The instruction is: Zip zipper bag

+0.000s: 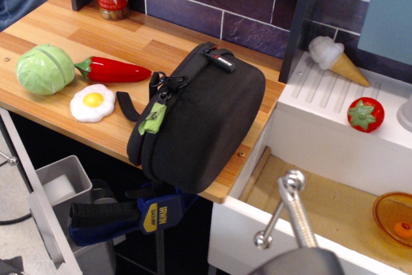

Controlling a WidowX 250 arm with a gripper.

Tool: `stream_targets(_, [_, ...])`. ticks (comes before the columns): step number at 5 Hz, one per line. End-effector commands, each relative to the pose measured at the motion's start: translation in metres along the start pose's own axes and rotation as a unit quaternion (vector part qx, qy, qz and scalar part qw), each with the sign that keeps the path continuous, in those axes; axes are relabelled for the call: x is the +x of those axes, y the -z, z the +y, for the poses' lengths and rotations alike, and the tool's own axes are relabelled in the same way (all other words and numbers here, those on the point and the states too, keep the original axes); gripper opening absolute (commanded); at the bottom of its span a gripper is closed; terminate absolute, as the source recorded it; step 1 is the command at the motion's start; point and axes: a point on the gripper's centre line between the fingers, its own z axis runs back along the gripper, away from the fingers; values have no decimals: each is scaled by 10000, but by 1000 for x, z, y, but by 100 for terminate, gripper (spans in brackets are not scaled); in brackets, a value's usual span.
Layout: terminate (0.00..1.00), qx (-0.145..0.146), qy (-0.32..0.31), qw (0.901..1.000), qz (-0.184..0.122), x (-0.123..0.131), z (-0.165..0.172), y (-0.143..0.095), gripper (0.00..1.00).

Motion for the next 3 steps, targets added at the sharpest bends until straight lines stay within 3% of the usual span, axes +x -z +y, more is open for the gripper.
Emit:
stream_targets(1, [0, 0, 0, 10000, 0, 0, 0, 0, 100])
stream_targets(3, [0, -598, 438, 9970, 239, -58, -27, -27, 100])
